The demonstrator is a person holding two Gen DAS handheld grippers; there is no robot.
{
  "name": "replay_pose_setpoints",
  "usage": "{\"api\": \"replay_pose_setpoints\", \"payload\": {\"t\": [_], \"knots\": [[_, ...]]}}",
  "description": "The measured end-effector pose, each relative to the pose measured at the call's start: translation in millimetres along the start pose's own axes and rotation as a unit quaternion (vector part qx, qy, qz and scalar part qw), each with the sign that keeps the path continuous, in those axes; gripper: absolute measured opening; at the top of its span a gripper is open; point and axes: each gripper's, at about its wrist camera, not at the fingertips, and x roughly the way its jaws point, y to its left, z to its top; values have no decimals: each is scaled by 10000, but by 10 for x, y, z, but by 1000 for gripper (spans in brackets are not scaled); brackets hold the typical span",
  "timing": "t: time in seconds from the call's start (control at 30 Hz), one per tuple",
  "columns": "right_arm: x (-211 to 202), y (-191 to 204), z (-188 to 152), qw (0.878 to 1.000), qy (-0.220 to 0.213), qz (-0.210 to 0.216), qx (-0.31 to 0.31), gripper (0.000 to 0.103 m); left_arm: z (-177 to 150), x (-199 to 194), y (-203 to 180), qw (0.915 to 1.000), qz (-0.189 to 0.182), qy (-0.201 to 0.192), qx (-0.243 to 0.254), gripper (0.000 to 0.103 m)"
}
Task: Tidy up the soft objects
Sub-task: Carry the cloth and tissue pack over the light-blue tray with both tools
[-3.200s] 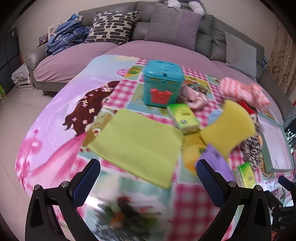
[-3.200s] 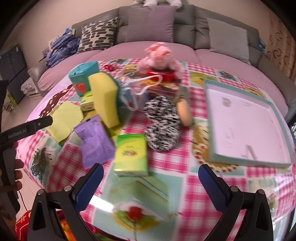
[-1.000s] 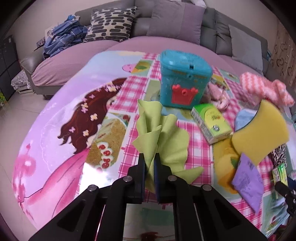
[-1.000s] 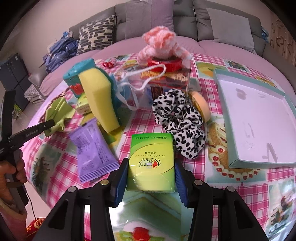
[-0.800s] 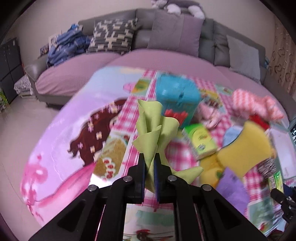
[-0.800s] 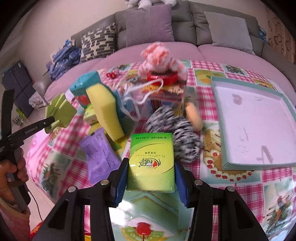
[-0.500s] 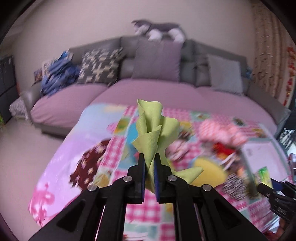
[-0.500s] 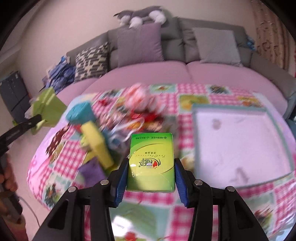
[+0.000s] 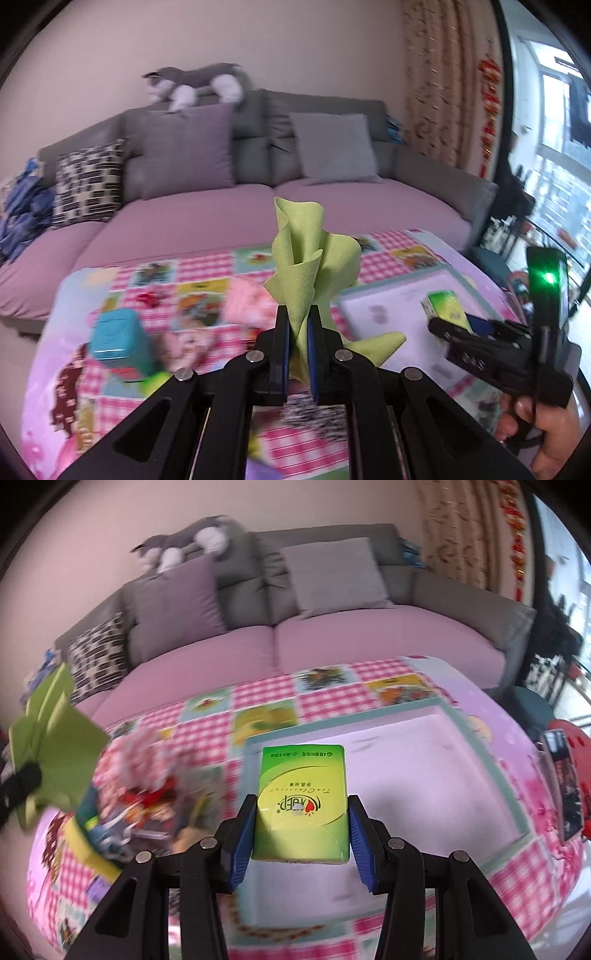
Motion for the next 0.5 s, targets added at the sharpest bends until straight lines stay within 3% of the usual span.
{"api": "replay_pose_setpoints", "payload": {"t": [0.27, 0.5], "knots": [[241, -578, 215, 9971, 93, -555, 517, 50, -13, 550, -677, 9973, -464, 522, 244, 8], [493, -1030, 150, 9924, 191, -703, 994, 50, 60, 982, -1064, 9948, -541, 783, 357, 8]]}}
